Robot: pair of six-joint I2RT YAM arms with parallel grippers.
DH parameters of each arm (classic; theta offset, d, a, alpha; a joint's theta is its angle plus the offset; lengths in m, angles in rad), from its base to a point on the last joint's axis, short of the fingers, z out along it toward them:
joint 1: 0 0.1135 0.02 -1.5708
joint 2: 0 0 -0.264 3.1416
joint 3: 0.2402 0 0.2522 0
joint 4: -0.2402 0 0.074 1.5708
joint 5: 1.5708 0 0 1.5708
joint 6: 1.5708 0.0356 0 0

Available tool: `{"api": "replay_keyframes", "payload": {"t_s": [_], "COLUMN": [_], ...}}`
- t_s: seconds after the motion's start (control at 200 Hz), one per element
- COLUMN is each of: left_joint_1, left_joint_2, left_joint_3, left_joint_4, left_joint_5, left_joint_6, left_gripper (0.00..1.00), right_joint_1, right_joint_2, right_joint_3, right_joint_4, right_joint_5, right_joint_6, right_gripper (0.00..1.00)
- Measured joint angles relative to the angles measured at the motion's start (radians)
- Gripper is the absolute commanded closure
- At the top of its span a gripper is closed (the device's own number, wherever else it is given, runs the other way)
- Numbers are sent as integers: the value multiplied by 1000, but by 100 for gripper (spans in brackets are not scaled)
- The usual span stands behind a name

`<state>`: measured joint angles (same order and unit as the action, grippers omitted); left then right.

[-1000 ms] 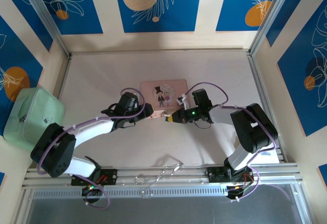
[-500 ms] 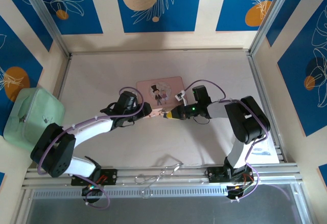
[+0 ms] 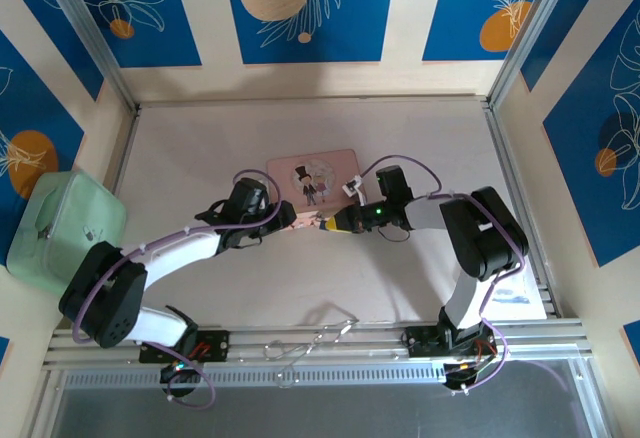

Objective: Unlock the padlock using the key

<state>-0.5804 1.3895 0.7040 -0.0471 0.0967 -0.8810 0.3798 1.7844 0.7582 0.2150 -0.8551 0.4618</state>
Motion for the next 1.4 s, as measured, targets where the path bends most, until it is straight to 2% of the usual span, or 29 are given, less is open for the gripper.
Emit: {"api": "replay_keyframes", "payload": {"t_s": [0.325,0.385,0.415,0.46,0.55,0.635,0.79,0.955,1.09,1.236,1.401], "left_joint_1": [29,31,32,34,35,36,40,46,48,51,57], "left_joint_2": [-8,-8,-8,-8,-8,-8,-8,-9,-11,-22,-26], "left_joint_3": [0,0,0,0,6,11,11,11,11,3,-4], "left_joint_4": [-23,-24,-24,-25,-36,-50,-55,-55,-60,-85,-100], "left_joint_5": [8,11,14,16,19,25,32,42,50,49,50], "left_joint_6": [27,30,31,34,42,46,51,51,51,51,51], "left_gripper": [37,37,37,37,37,37,37,37,37,37,37], "right_joint_1": [23,23,25,28,35,40,52,125,200,220,272], "right_joint_2": [5,-12,-21,-31,-38,-45,-106,-190,-216,-239,-223], "right_joint_3": [43,19,5,-14,-44,-66,-155,-265,-248,-247,-233], "right_joint_4": [-55,-23,-2,38,121,189,303,395,312,259,174], "right_joint_5": [48,76,90,106,141,177,311,531,690,766,859], "right_joint_6": [-2,31,50,86,145,198,305,406,412,427,429], "right_gripper": [100,95,90,75,54,46,45,44,45,39,39]}}
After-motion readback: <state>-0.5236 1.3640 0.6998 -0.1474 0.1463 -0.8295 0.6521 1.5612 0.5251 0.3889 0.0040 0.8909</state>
